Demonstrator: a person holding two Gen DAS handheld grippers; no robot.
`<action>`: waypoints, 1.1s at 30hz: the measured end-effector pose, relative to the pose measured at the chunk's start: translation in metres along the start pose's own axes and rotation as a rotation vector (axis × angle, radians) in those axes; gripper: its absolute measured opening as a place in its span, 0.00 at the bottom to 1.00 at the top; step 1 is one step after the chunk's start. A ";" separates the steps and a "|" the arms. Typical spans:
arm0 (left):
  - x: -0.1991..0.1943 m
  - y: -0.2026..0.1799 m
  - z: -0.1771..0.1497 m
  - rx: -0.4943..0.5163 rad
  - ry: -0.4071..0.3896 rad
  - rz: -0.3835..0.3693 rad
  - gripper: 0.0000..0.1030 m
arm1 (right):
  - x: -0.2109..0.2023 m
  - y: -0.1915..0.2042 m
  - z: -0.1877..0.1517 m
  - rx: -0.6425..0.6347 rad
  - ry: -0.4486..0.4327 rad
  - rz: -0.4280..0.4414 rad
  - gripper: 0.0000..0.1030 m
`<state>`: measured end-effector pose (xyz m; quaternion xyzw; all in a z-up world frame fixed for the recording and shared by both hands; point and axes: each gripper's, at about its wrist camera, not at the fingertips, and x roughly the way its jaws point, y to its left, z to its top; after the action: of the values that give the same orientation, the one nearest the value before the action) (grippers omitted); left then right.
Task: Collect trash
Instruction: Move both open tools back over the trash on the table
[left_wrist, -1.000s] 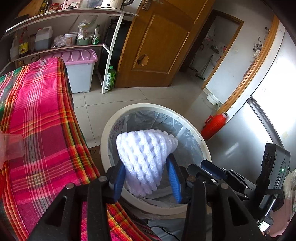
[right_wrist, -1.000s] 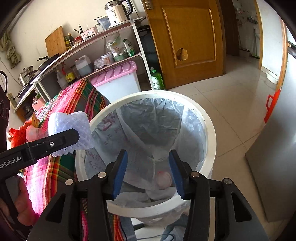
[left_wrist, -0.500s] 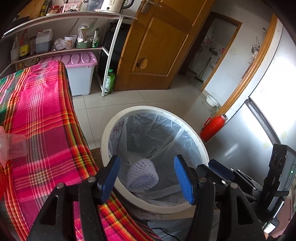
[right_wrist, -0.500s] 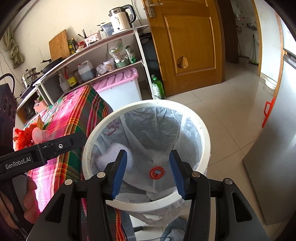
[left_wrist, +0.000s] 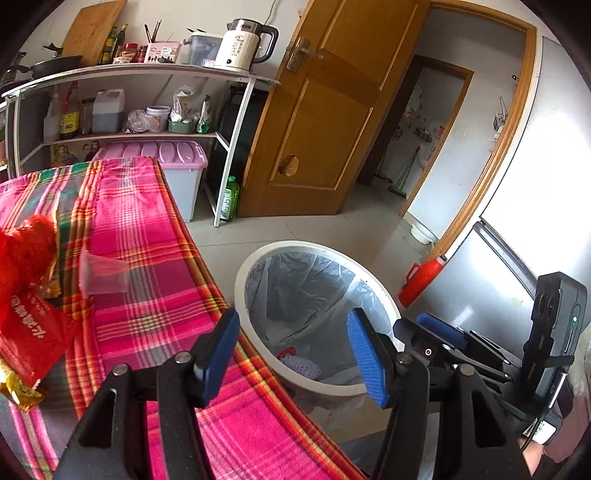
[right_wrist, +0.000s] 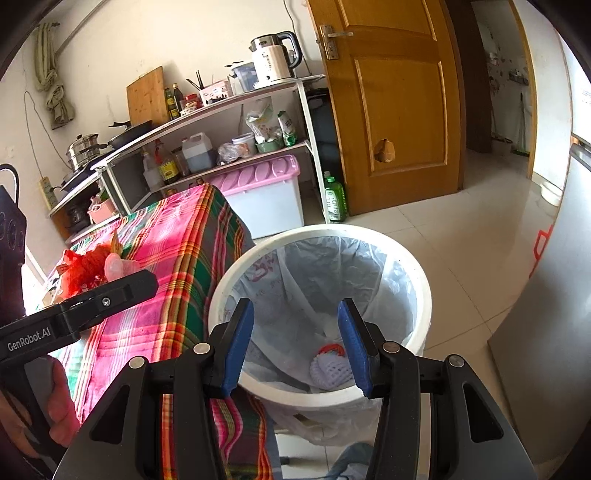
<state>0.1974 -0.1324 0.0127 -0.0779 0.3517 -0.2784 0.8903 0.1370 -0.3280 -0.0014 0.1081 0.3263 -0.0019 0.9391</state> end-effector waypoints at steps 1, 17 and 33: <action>-0.008 0.003 -0.002 -0.007 -0.014 0.008 0.61 | -0.002 0.003 0.000 0.000 -0.001 0.011 0.47; -0.114 0.074 -0.041 -0.086 -0.172 0.217 0.61 | 0.003 0.098 -0.009 -0.141 0.072 0.222 0.47; -0.151 0.137 -0.060 -0.192 -0.215 0.371 0.61 | 0.025 0.150 -0.007 -0.220 0.123 0.287 0.47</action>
<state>0.1271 0.0685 0.0106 -0.1254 0.2880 -0.0656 0.9471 0.1635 -0.1781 0.0087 0.0502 0.3626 0.1744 0.9141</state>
